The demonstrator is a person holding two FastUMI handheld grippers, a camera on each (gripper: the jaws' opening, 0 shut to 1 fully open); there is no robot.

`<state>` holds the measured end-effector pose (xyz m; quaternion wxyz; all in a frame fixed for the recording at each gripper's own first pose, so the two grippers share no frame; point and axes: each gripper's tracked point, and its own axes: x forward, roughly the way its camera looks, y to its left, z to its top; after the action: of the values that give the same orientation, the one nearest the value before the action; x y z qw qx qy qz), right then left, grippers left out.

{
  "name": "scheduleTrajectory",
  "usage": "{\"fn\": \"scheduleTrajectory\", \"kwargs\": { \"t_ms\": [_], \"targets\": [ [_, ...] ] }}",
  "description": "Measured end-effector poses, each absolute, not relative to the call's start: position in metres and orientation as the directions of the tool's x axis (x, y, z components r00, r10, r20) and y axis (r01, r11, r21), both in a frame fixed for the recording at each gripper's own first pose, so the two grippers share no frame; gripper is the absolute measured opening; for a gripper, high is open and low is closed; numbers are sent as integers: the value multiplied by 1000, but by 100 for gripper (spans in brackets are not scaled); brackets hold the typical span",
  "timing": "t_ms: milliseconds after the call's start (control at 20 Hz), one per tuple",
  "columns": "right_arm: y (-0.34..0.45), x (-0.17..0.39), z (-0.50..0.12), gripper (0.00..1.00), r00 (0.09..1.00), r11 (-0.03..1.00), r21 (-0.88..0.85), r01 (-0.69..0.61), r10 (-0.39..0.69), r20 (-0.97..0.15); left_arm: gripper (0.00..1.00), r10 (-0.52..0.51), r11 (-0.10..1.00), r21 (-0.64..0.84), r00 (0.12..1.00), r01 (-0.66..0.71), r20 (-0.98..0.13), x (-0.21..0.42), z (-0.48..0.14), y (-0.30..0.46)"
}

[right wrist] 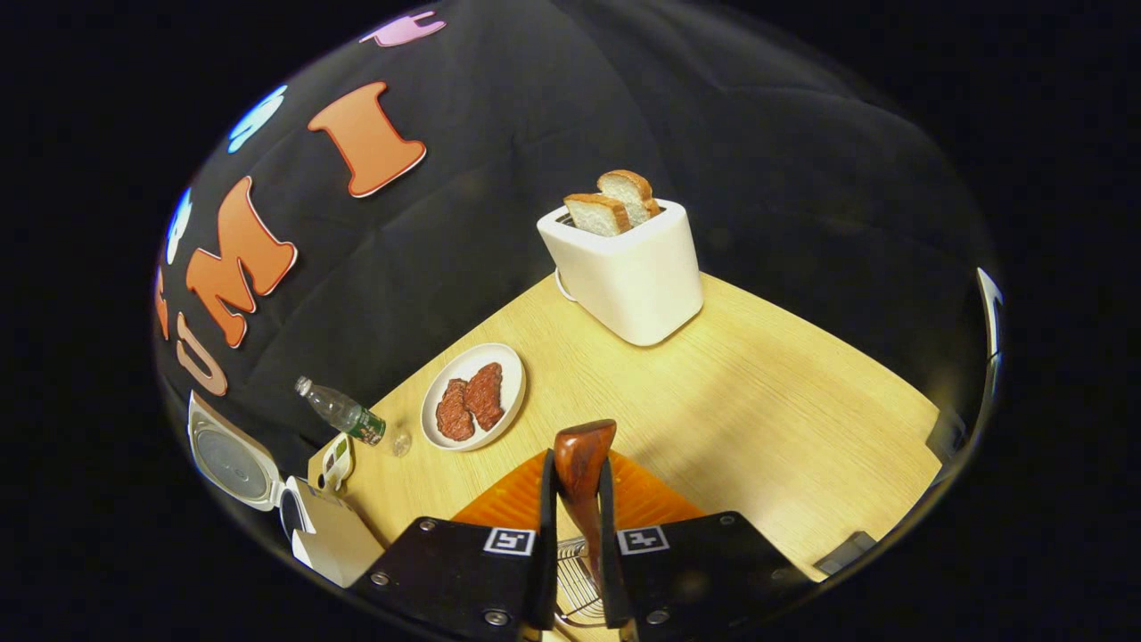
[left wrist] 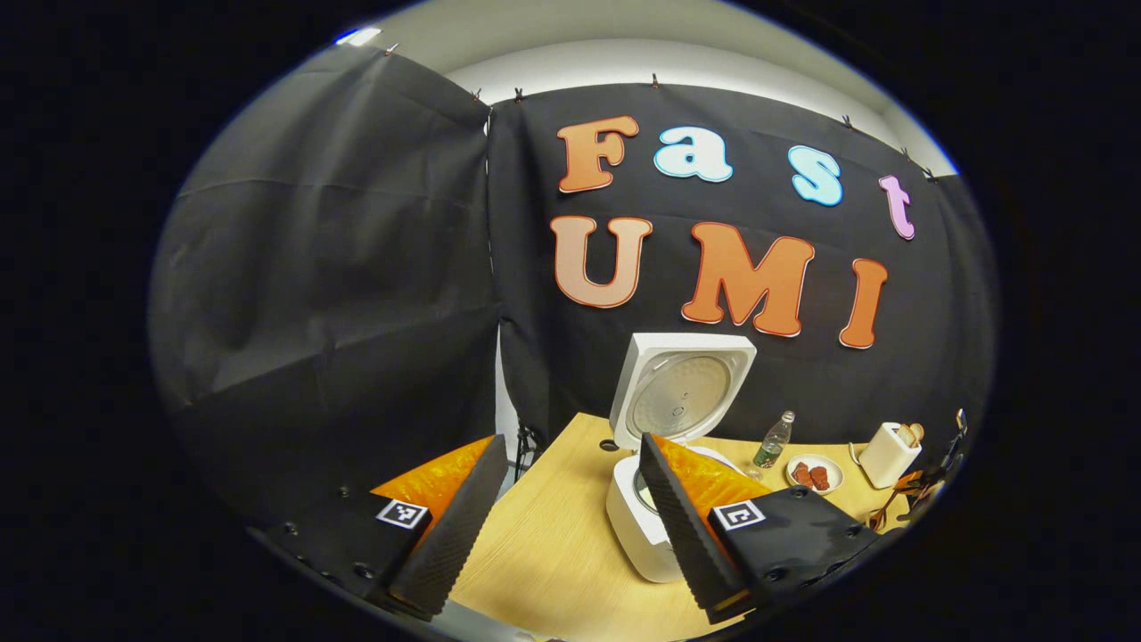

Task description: Close the left gripper, press the button to open the rice cooker; take a wooden spoon from the chopstick holder with the right hand, scoop a spoonful of rice and pour it into the rice cooker, then put the wooden spoon back into the chopstick holder.

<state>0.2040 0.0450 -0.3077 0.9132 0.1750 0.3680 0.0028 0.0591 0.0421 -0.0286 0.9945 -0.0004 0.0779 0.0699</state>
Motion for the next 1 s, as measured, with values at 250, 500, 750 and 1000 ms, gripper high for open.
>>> {"fn": "scheduleTrajectory", "kwargs": {
  "t_ms": [250,500,750,1000],
  "targets": [
    [49,189,-262,11,789,945,309,105,110,-605,100,126,992,24,983,-123,-134,63,-20,46],
    [69,155,-183,16,874,950,313,15,140,-466,100,72,997,-10,989,-74,-131,61,-15,39],
    [125,101,-141,15,890,922,367,-124,267,-370,100,35,999,-23,993,-38,-116,62,-9,40],
    [174,64,-158,15,879,924,294,-246,340,-334,100,18,1000,-16,990,-21,-143,59,-17,44]
  ]
}}
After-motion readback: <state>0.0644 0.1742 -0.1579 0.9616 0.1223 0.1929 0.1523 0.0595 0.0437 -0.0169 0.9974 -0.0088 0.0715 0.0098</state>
